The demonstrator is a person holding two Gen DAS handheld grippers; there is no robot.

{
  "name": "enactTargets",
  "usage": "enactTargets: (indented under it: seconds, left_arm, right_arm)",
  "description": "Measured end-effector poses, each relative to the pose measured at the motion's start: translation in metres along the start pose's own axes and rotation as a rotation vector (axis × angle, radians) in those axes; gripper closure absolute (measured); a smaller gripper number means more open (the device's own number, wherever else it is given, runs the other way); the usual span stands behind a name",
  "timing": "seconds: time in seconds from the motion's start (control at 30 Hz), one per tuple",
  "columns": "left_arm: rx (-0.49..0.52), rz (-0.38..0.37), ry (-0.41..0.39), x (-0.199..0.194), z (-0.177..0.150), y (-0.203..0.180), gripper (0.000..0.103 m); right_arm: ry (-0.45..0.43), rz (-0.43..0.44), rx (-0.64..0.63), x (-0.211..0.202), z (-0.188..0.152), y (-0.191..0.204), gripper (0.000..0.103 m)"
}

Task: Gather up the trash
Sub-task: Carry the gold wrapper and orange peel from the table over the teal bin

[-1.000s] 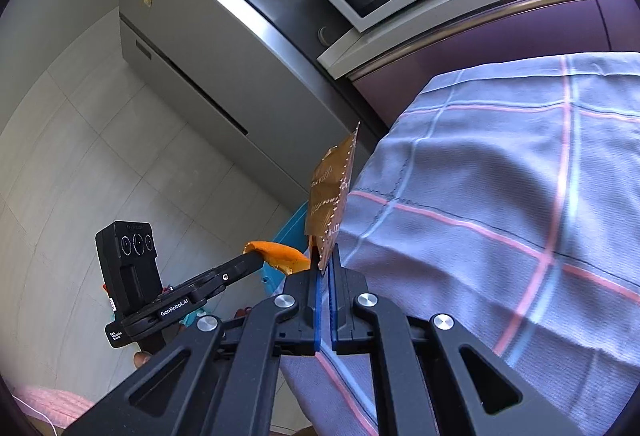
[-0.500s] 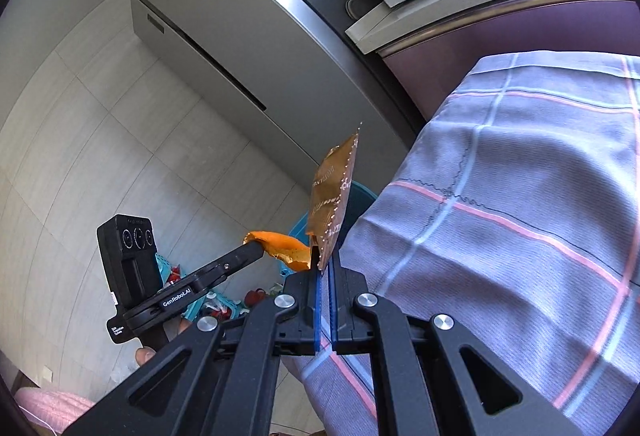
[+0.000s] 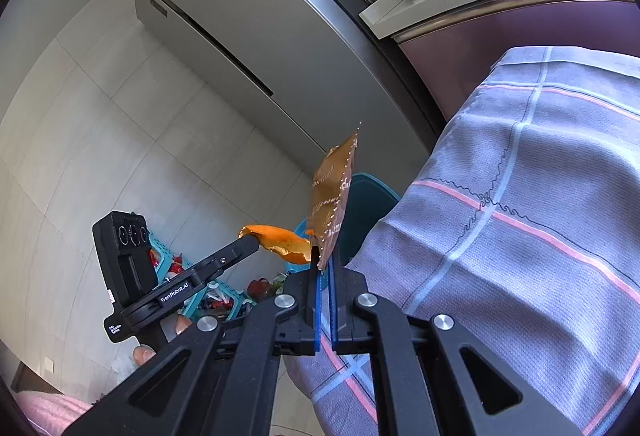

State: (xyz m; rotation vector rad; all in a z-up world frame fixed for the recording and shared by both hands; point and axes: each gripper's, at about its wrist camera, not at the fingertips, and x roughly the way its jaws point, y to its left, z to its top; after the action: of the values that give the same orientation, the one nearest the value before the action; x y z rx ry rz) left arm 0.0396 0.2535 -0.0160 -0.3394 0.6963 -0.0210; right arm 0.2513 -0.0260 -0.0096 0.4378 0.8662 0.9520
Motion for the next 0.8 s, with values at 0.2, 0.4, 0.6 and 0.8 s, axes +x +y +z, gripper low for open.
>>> enactTargets:
  seconds: [0.2,0.4,0.6,0.8]
  left_arm:
    - [-0.017,0.018,0.002,0.001,0.000,0.011,0.094]
    - [-0.023,0.040,0.005,0.003,-0.002,0.016,0.094]
    - [-0.024,0.058,0.007,0.005,-0.003,0.019,0.094]
    - [-0.027,0.065,0.009,0.004,-0.006,0.022,0.094]
  right_arm:
    - [0.024,-0.003,-0.013,0.011,0.001,0.006,0.101]
    - [0.046,-0.004,-0.017,0.022,0.002,0.010,0.101]
    - [0.063,-0.007,-0.027,0.029,0.003,0.015,0.101]
    - [0.076,-0.014,-0.033,0.039,0.005,0.020,0.101]
